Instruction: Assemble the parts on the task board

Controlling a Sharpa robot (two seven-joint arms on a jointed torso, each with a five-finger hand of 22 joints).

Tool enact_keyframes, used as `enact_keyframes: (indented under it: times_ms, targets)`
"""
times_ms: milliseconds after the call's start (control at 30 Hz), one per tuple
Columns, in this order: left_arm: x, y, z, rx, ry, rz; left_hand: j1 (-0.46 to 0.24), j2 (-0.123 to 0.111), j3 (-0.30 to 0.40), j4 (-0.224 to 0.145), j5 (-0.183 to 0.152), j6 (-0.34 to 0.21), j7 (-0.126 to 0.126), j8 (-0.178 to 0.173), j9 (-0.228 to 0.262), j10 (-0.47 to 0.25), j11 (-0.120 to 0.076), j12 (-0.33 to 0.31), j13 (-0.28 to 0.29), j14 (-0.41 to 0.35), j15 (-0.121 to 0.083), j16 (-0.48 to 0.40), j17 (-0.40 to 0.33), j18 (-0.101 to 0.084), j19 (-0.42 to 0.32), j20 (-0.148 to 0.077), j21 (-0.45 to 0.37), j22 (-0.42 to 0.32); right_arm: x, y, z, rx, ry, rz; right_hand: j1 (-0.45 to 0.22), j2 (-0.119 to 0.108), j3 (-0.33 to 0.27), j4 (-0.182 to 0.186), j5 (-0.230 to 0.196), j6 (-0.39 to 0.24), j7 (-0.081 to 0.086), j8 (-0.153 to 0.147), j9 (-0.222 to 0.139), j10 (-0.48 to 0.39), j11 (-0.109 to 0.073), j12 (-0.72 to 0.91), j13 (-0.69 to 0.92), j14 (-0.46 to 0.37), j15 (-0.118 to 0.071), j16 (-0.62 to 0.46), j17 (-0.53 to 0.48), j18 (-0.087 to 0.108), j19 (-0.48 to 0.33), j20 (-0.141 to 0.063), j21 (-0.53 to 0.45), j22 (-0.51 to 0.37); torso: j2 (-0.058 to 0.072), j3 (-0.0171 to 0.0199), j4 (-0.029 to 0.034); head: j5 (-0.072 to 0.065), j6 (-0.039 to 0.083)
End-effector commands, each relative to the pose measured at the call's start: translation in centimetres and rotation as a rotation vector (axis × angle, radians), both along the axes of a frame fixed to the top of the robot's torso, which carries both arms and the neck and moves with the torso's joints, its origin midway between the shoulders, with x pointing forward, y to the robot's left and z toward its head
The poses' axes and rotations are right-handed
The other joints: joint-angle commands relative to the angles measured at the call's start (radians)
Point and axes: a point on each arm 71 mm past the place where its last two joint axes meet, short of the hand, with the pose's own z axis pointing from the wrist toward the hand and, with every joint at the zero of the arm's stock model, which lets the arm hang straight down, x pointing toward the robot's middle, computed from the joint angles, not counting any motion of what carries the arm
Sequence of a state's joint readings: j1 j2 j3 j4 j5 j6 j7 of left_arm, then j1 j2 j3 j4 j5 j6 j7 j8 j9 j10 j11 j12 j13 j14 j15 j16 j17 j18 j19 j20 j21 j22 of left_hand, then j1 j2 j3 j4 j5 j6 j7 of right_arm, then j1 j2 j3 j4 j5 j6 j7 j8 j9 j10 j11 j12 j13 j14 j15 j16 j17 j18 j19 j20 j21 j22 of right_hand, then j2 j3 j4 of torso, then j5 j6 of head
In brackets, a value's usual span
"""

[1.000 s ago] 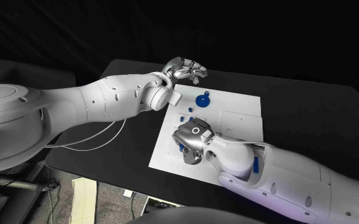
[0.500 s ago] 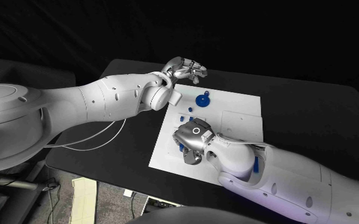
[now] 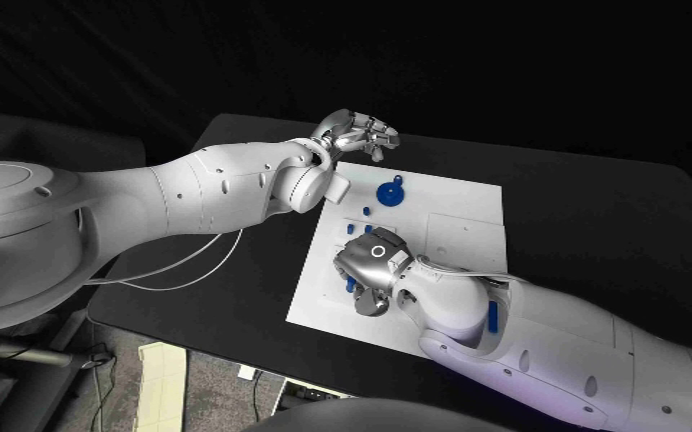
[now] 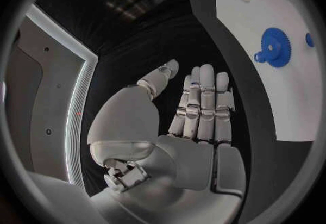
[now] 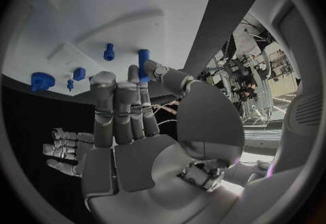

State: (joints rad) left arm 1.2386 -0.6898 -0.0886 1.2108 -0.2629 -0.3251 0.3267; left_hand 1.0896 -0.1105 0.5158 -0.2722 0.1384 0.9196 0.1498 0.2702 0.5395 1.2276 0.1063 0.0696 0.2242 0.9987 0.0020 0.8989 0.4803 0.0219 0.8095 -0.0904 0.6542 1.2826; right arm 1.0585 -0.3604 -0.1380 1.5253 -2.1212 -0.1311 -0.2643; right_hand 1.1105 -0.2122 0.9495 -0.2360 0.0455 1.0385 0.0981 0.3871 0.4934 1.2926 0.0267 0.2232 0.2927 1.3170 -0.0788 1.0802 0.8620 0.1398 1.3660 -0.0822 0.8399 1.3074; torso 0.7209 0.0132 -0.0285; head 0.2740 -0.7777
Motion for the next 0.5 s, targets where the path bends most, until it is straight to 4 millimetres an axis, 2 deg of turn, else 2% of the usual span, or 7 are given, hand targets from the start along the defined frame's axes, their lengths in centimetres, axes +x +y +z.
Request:
enact_keyframes:
  times_ms: [33,500]
  targets:
    - [0.00,-0.28,0.17,-0.011,-0.004,-0.015,0.000,0.010,-0.004,0.000,0.004,-0.003,-0.001,0.004,-0.002,-0.009,0.001,0.003,-0.001,0.003,0.007,-0.005,0.001,0.015,0.007,0.000,-0.007,0.001,-0.08,0.04,-0.38,-0.025,-0.007,0.009,0.004,0.007,0.004,0.000,0.003,0.007,0.002,0.003,0.001,0.016,0.000,0.001,0.001,-0.010,-0.006,0.006,0.002,0.122,0.000,-0.006,0.004,0.015,0.000,0.0002,0.0001,-0.001,0.001]
    - [0.00,-0.39,0.17,-0.012,-0.003,-0.017,0.000,0.010,-0.004,0.000,0.004,-0.003,-0.001,0.005,-0.002,-0.009,0.001,0.003,-0.001,0.003,0.007,-0.005,0.002,0.015,0.007,0.001,-0.007,0.002,-0.43,0.32,-0.83,-0.039,0.005,0.024,0.004,0.007,0.004,0.000,0.003,0.007,0.002,0.003,0.002,0.016,0.000,0.001,0.002,-0.010,-0.006,0.006,0.002,0.122,0.000,-0.006,0.004,0.015,0.000,-0.0004,0.0002,-0.001,0.003]
